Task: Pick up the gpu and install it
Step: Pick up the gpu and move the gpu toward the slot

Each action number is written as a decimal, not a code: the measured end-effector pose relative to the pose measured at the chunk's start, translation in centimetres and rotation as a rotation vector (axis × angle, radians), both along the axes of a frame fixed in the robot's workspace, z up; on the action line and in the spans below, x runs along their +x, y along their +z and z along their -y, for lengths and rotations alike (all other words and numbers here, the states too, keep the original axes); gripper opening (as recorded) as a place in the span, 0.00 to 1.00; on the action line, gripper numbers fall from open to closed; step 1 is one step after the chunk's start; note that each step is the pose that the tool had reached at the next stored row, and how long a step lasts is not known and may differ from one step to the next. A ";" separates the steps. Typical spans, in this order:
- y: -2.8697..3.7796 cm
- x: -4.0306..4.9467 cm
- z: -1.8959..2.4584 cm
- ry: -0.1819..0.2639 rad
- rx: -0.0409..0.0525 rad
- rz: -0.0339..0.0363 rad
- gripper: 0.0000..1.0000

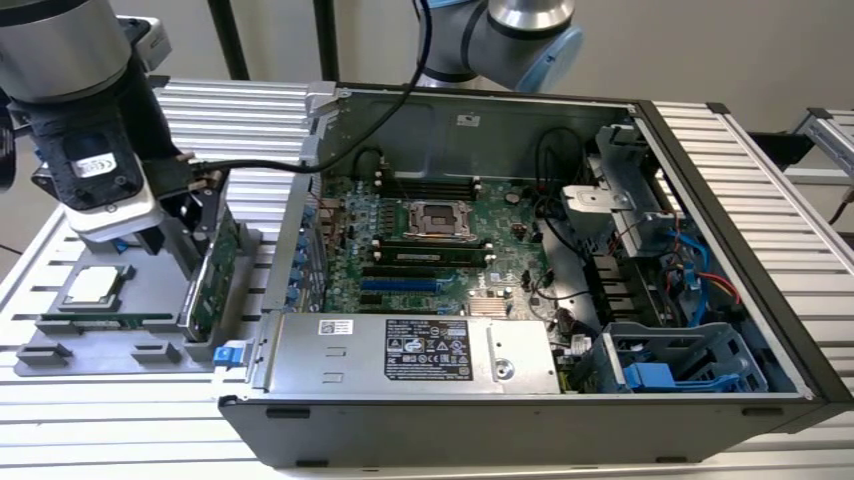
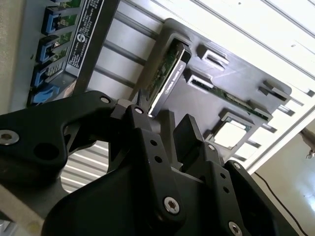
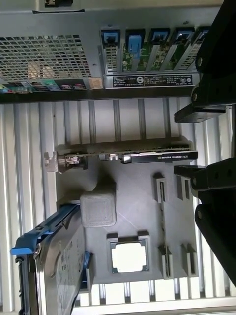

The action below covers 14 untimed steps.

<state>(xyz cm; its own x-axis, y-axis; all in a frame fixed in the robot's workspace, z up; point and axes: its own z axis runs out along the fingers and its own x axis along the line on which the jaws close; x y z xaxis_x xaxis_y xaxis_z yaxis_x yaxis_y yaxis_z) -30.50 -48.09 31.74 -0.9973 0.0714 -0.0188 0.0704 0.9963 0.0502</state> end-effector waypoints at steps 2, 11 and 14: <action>-0.11 0.00 0.00 0.000 -0.0002 -0.0002 1.00; -0.80 -0.01 -0.01 0.000 -0.0002 -0.0001 1.00; -1.05 -0.02 0.00 0.000 -0.0002 -0.0002 1.00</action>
